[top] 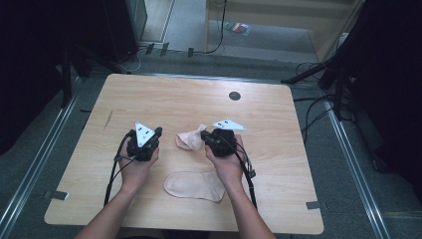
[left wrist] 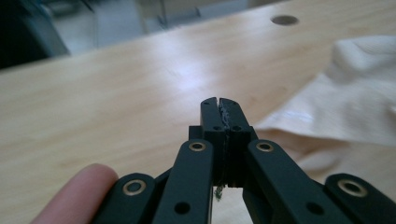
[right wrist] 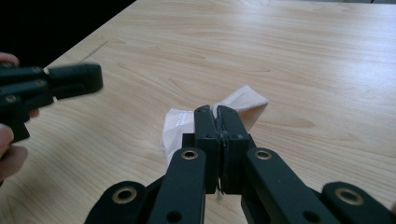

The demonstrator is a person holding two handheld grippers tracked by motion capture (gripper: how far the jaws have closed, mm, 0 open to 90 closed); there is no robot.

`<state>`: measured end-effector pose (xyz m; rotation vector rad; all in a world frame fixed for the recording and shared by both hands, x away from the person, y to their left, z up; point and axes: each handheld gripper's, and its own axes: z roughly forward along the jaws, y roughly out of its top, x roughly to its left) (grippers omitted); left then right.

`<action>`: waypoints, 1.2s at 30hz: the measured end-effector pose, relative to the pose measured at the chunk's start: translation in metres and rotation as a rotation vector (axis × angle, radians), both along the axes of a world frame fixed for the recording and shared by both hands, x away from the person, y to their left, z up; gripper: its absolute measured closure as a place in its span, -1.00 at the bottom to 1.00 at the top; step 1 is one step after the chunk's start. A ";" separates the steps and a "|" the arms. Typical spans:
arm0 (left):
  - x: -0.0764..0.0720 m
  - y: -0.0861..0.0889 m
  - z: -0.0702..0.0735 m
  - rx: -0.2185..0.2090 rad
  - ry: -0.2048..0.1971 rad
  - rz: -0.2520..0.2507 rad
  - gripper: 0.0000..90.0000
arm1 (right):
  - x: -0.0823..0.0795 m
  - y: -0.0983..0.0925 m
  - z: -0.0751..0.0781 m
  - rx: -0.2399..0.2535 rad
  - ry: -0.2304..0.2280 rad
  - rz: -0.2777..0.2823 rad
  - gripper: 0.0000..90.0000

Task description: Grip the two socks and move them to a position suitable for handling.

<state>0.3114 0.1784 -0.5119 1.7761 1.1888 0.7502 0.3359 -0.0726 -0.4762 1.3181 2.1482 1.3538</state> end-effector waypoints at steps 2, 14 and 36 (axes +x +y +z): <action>0.005 0.004 -0.009 -0.084 0.090 -0.043 0.79 | 0.000 0.002 -0.001 -0.001 0.005 0.001 0.98; 0.034 -0.017 -0.035 -0.178 0.336 -0.105 -0.23 | 0.000 -0.002 0.004 -0.006 0.003 0.008 0.98; 0.034 -0.020 -0.010 -0.054 0.091 -0.110 1.00 | 0.000 -0.002 0.006 -0.003 0.011 0.031 0.98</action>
